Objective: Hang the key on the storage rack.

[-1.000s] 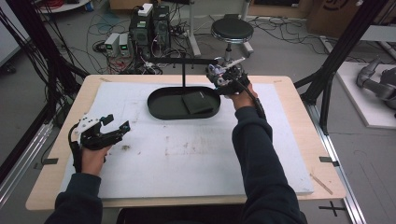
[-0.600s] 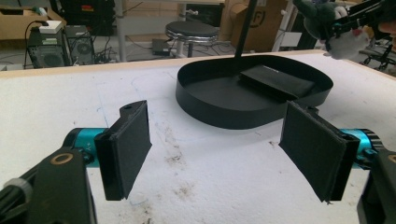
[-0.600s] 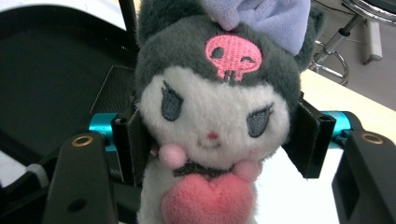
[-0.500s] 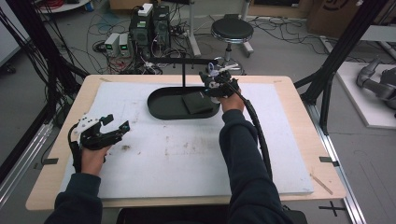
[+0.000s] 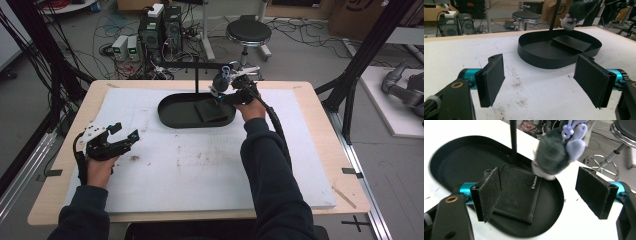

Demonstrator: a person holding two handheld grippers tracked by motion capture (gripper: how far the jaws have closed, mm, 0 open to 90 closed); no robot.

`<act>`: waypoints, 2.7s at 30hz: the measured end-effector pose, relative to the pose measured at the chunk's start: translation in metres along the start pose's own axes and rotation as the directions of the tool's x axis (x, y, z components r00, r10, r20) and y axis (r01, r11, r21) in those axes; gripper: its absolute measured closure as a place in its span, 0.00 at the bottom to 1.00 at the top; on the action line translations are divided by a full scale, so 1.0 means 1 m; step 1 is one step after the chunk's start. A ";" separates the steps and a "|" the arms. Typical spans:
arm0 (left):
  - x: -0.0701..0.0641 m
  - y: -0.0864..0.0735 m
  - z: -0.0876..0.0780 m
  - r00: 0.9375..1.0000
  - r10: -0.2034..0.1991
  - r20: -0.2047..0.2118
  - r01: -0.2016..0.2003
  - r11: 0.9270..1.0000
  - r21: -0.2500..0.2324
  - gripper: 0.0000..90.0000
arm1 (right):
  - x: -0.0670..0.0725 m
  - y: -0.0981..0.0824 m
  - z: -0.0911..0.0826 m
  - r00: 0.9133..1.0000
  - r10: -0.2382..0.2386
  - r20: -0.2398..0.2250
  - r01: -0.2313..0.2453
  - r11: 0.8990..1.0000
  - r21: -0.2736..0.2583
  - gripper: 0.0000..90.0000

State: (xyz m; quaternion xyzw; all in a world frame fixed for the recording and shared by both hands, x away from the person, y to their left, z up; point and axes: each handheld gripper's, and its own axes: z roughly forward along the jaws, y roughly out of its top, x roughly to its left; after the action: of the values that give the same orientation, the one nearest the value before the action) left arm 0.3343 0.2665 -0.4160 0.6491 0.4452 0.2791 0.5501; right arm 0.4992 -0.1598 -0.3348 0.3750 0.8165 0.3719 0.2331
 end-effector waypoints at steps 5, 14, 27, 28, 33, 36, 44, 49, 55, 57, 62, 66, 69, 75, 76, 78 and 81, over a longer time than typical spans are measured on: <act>0.000 0.000 0.000 1.000 -0.002 0.004 0.002 1.000 0.000 0.27 | -0.001 -0.005 -0.026 1.000 -0.027 0.001 0.027 0.998 -0.049 0.24; -0.002 0.000 0.001 1.000 0.002 0.006 -0.002 1.000 0.006 0.27 | -0.014 -0.049 -0.070 1.000 -0.020 0.003 0.020 1.000 -0.023 0.23; -0.005 -0.001 0.006 1.000 0.009 0.023 -0.009 1.000 0.014 0.27 | -0.009 -0.122 -0.119 0.999 -0.001 0.041 0.006 0.993 -0.117 0.23; -0.006 -0.001 0.006 1.000 0.010 0.024 -0.010 1.000 0.015 0.27 | -0.009 -0.128 -0.122 0.999 0.014 0.045 -0.009 0.992 -0.126 0.23; -0.008 -0.001 0.007 1.000 0.004 0.025 -0.004 1.000 0.005 0.27 | -0.010 -0.157 -0.132 0.997 0.049 0.066 -0.039 0.989 -0.145 0.23; -0.009 0.000 0.009 1.000 0.007 0.024 -0.007 1.000 -0.003 0.26 | -0.011 -0.169 -0.135 0.996 0.057 0.070 -0.046 0.988 -0.149 0.23; -0.009 0.001 0.006 1.000 0.016 0.011 -0.016 1.000 -0.017 0.25 | -0.012 -0.182 -0.138 0.995 0.031 0.096 -0.018 0.991 -0.130 0.23; -0.011 0.001 0.007 1.000 0.020 0.020 -0.020 1.000 -0.012 0.25 | -0.013 -0.184 -0.140 0.995 0.032 0.099 -0.019 0.991 -0.133 0.23; -0.011 0.001 0.006 1.000 0.019 0.022 -0.018 1.000 -0.013 0.25 | -0.014 -0.186 -0.141 0.994 0.043 0.104 -0.029 0.991 -0.133 0.23; -0.011 0.001 0.006 1.000 0.021 0.021 -0.020 1.000 -0.012 0.25 | -0.014 -0.187 -0.141 0.994 0.043 0.105 -0.029 0.991 -0.131 0.23; -0.012 0.001 0.006 0.999 0.024 0.025 -0.024 1.000 -0.009 0.25 | -0.015 -0.189 -0.141 0.993 0.047 0.112 -0.033 0.991 -0.126 0.23; -0.012 0.001 0.006 0.999 0.022 0.029 -0.022 1.000 -0.007 0.25 | -0.017 -0.191 -0.142 0.991 0.051 0.120 -0.036 0.992 -0.120 0.23; -0.012 0.001 0.007 0.999 0.021 0.027 -0.021 1.000 -0.008 0.25 | -0.017 -0.192 -0.141 0.991 0.069 0.111 -0.056 0.991 -0.119 0.23; -0.011 0.001 0.007 1.000 0.022 0.022 -0.022 1.000 -0.003 0.25 | -0.016 -0.193 -0.140 0.992 0.057 0.115 -0.044 0.993 -0.110 0.24; -0.011 0.000 0.007 1.000 0.019 0.022 -0.019 1.000 -0.005 0.25 | -0.016 -0.193 -0.140 0.992 0.057 0.114 -0.045 0.993 -0.109 0.24; -0.011 0.000 0.007 1.000 0.018 0.023 -0.018 1.000 -0.004 0.25 | -0.017 -0.193 -0.140 0.992 0.059 0.113 -0.047 0.993 -0.107 0.24; -0.010 0.000 0.008 1.000 0.013 0.026 -0.013 1.000 -0.002 0.25 | -0.017 -0.194 -0.140 0.992 0.060 0.112 -0.047 0.993 -0.110 0.24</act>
State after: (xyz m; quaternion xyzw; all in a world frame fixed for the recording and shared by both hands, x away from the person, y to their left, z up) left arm 0.3366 0.2534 -0.4166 0.6551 0.4335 0.2745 0.5546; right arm 0.3320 -0.3196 -0.3985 0.4046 0.7701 0.3993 0.2896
